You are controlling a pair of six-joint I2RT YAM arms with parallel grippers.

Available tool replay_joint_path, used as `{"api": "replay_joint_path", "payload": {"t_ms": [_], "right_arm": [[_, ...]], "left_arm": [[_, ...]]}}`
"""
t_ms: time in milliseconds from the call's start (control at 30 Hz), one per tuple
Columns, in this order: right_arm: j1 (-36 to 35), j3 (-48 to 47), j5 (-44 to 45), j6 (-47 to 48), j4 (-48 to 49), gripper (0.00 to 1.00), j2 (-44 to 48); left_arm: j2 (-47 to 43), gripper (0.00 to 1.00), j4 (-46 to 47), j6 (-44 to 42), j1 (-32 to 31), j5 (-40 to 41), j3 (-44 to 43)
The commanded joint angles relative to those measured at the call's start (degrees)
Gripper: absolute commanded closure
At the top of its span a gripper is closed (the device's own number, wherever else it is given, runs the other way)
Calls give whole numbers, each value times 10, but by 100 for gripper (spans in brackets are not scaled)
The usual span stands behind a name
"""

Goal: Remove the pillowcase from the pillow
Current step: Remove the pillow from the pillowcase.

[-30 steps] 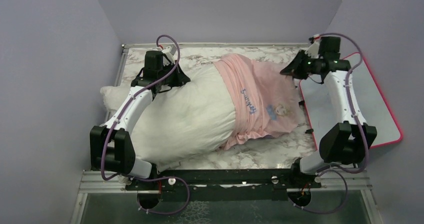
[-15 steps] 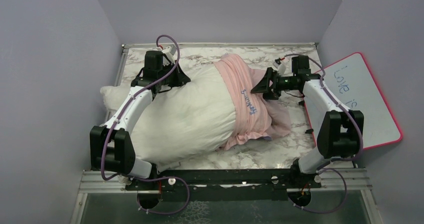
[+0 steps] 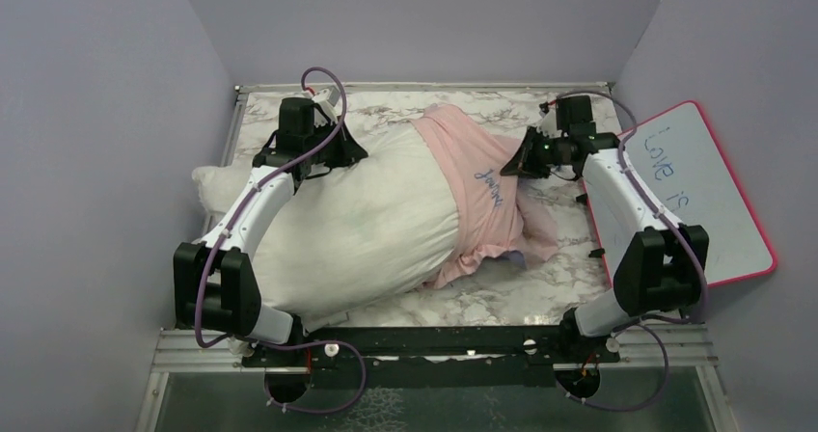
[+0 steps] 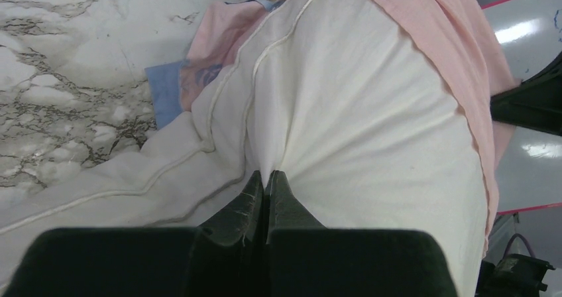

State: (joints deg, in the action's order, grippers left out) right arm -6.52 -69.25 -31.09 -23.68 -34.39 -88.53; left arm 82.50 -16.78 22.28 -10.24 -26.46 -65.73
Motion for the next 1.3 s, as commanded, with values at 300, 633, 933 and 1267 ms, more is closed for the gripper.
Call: {"api": "replay_joint_path", "payload": {"t_ms": [300,633,933,1267], "right_arm": [[94,-179,233,-4,-53,99,69],[88,-159,87,19,-77,86,14],[87,-193,231,20,-145,2,56],[87,152,42,-211,-67,1,366]], "left_arm": [[-43,100,-77,-30,3,38,35],[-66,37,-89,-109,-146,89,-133],[-84,29,-107,-200,-363,257,-121],[-118,26,-138,-197,-529,393,-34]]}}
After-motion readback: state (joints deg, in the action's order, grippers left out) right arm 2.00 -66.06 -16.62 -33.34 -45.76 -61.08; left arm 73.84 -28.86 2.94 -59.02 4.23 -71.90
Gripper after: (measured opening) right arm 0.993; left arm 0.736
